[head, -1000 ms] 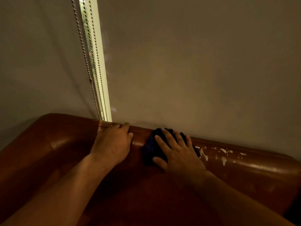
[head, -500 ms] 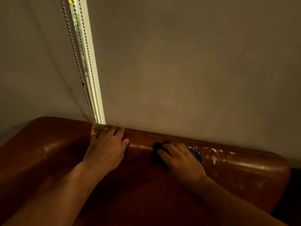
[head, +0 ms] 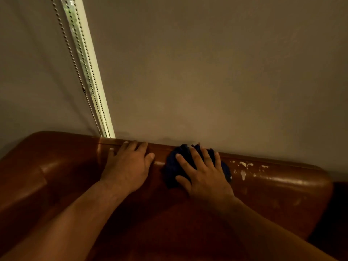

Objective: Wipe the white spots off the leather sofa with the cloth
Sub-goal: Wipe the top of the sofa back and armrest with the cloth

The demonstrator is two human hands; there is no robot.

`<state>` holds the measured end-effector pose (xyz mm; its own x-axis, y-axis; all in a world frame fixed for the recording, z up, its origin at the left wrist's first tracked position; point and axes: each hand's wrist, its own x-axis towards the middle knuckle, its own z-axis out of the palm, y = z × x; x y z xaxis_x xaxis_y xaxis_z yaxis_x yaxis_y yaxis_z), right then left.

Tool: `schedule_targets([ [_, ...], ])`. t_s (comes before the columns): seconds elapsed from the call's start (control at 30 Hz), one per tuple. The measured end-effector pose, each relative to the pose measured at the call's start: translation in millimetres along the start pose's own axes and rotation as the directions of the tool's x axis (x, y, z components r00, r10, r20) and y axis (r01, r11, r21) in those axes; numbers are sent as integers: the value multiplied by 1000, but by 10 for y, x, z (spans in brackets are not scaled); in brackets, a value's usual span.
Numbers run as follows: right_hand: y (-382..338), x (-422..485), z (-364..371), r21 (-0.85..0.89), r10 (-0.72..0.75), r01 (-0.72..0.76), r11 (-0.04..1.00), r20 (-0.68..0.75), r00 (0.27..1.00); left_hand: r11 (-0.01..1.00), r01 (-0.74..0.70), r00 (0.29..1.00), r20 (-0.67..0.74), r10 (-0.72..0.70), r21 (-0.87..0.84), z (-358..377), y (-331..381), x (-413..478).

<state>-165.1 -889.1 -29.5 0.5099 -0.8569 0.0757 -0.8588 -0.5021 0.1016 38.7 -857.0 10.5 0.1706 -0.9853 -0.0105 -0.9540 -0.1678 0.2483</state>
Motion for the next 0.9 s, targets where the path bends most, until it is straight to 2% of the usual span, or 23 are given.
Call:
schedule_targets([
  [0.07, 29, -15, 67, -22, -9, 7, 1000, -72, 997, 1000, 4, 1000, 8, -4, 8, 58, 39, 21],
  [0.2, 190, -95, 178, -7, -129, 130, 991, -199, 971, 999, -4, 1000, -22, 5, 44, 101, 51, 29],
  [0.33, 341, -118, 126, -31, -206, 205, 978, -266, 942, 999, -3, 1000, -31, 5, 46, 82, 65, 14],
  [0.43, 421, -91, -14, 5, -159, 167, 986, -282, 946, 999, -1, 1000, -24, 2, 32, 58, 100, -3],
  [0.53, 555, -125, -265, 144, -19, 70, 987, -328, 944, 1000, -4, 1000, -31, 5, 21, 20, 134, -3],
  [0.6, 604, -207, -435, 176, 35, 31, 984, -358, 933, 1000, -7, 1000, -26, 8, 9, -5, 175, 8],
  [0.63, 605, -249, -493, 177, 55, 0, 984, -309, 950, 1000, -12, 1000, -23, 12, 1, -13, 203, 17],
  [0.7, 614, -324, -467, 155, 85, -74, 985, -66, 994, 1000, -21, 1000, -23, 21, -13, -10, 282, 42],
  [0.77, 628, -368, -223, 88, 69, -79, 993, 112, 991, 999, -32, 999, -20, 31, -9, 25, 364, 65],
  [0.83, 638, -362, 34, 89, 79, -91, 992, 127, 989, 999, -45, 999, -12, 45, 8, 87, 416, 88],
  [0.9, 650, -323, 156, 58, 92, -94, 994, 34, 995, 998, -51, 999, -6, 51, 23, 142, 431, 99],
])
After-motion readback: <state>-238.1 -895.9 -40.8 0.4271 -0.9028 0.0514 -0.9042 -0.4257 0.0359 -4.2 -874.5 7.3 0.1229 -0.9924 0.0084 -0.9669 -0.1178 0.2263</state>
